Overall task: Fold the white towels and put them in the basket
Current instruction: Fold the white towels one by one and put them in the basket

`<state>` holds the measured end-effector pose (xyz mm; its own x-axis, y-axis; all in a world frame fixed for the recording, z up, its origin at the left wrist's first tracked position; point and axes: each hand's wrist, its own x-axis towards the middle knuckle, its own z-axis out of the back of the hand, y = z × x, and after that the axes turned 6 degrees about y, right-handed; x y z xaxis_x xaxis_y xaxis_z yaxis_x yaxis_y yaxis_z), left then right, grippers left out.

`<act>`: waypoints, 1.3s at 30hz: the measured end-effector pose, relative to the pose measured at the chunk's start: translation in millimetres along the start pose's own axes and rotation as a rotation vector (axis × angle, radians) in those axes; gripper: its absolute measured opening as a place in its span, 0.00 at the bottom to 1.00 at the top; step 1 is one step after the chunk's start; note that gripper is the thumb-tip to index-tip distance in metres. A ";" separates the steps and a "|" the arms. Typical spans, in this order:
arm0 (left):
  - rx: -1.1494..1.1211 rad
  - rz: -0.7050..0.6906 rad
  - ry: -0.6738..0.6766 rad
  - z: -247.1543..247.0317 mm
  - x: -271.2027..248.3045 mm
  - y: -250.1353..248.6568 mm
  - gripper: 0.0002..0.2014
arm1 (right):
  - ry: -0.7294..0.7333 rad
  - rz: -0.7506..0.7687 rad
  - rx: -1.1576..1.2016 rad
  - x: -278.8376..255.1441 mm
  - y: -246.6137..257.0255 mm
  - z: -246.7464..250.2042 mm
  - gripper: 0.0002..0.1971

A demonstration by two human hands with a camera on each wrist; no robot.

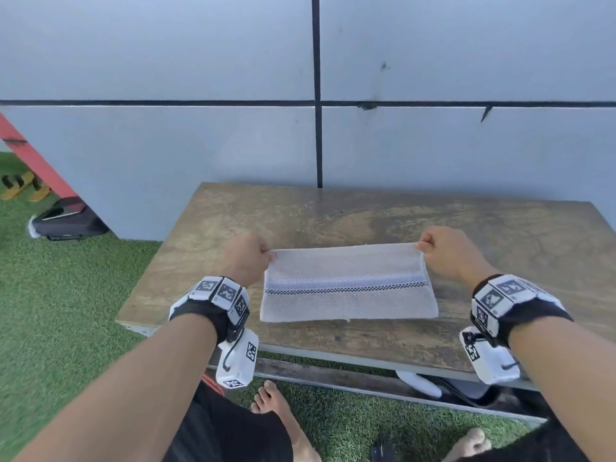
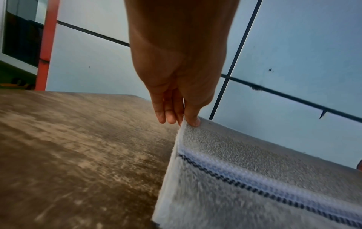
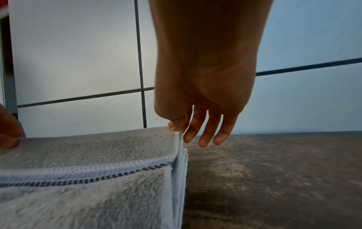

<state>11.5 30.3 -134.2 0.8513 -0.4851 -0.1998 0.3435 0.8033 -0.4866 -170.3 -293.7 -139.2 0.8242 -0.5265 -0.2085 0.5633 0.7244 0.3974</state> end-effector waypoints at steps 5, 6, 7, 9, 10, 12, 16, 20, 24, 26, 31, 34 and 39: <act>0.080 -0.001 -0.006 -12.2 25.9 0.8 0.23 | -0.015 -0.052 0.004 21.5 3.5 -17.4 0.10; 0.079 -0.007 -0.015 -14.9 29.4 1.3 0.24 | -0.027 -0.053 0.007 23.6 4.2 -20.4 0.09; 0.086 0.008 -0.015 -17.6 32.5 1.6 0.24 | -0.044 -0.049 0.005 25.7 4.2 -23.2 0.07; 0.099 0.050 -0.007 -22.3 38.1 3.2 0.22 | -0.063 -0.038 0.001 28.8 3.2 -27.7 0.07; 0.112 0.059 -0.012 -23.6 40.6 3.5 0.19 | -0.069 -0.037 0.010 30.0 2.3 -29.5 0.07; 0.118 0.075 -0.007 -22.7 43.5 0.9 0.06 | -0.079 -0.030 0.042 31.7 0.1 -31.4 0.06; 0.153 0.078 0.027 -21.5 48.3 -0.6 0.05 | -0.098 -0.003 0.103 34.2 -5.4 -32.3 0.05; 0.217 0.098 0.010 -21.9 42.2 -9.0 0.07 | -0.084 0.001 0.052 30.0 -2.6 -30.3 0.05; 0.296 0.112 -0.016 -24.1 23.4 -16.4 0.09 | -0.054 -0.036 -0.079 19.3 10.8 -27.3 0.06; 0.363 0.098 -0.025 -26.3 11.4 -16.3 0.09 | -0.042 -0.022 -0.144 8.3 16.8 -28.3 0.06; 0.451 0.020 -0.053 -35.5 -22.5 -14.9 0.07 | -0.013 0.030 -0.244 -26.8 15.7 -36.3 0.06; 0.431 -0.008 -0.044 -39.8 -44.5 -11.4 0.06 | 0.015 0.029 -0.286 -48.4 11.2 -42.1 0.10; 0.311 -0.057 0.070 -32.0 -67.5 -8.8 0.05 | 0.088 -0.026 -0.184 -69.5 6.0 -28.5 0.07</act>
<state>-61.7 44.9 -143.7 0.8014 -0.5466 -0.2429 0.5040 0.8357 -0.2181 -222.6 -240.1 -147.8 0.8068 -0.5105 -0.2973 0.5786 0.7846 0.2227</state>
